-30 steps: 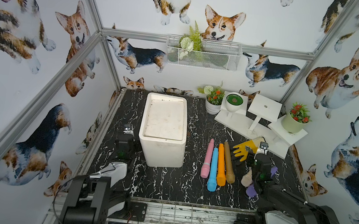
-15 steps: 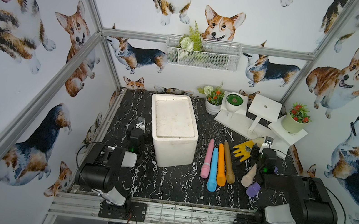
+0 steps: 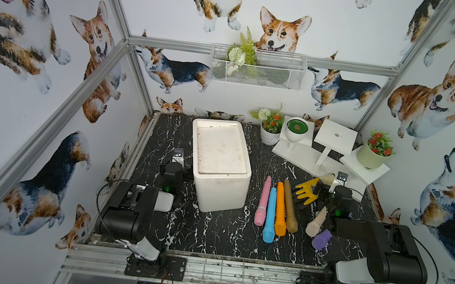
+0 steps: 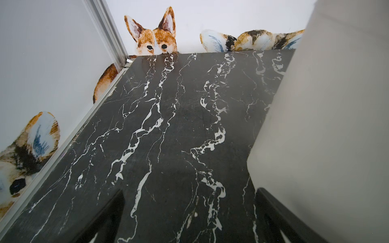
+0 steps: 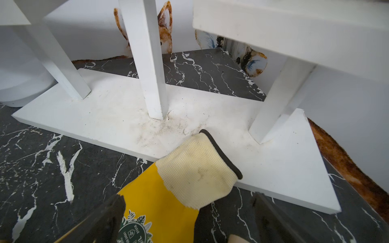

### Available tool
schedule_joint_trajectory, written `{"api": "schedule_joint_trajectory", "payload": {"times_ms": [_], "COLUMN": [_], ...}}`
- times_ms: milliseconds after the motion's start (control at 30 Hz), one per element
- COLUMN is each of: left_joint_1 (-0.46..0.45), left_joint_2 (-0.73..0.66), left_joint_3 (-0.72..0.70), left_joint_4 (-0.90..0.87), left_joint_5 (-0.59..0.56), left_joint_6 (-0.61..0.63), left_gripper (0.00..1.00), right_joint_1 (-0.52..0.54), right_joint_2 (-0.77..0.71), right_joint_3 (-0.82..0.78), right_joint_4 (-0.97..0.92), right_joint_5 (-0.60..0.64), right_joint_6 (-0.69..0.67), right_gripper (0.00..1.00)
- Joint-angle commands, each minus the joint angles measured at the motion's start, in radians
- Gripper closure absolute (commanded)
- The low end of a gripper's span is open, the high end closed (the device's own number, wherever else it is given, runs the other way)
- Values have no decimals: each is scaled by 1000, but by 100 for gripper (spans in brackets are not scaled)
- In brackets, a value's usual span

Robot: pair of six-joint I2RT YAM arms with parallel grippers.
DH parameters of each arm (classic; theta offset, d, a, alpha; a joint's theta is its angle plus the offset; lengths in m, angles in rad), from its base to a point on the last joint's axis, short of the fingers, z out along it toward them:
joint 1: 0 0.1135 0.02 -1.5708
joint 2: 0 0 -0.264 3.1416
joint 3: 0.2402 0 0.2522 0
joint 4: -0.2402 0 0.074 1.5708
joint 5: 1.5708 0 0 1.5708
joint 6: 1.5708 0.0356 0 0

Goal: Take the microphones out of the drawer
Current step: Reset both arms

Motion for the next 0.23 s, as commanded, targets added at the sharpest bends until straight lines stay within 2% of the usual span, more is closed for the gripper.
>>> {"api": "schedule_joint_trajectory", "payload": {"times_ms": [0, 67, 200], "left_joint_1": [2, 21, 16], "left_joint_2": [4, 15, -3], "left_joint_3": [17, 42, 9], "left_joint_4": [4, -35, 11], "left_joint_5": [13, 49, 72], "left_joint_6": [2, -6, 11], "left_gripper": [0, 0, 0], "right_joint_1": [-1, 0, 0], "right_joint_2": [-5, 1, -2], "right_joint_3": [7, 7, 5], "right_joint_4": [2, 13, 14], "right_joint_5": [-6, -7, -7], "right_joint_6": [16, 14, 15], "right_gripper": [0, 0, 0]}}
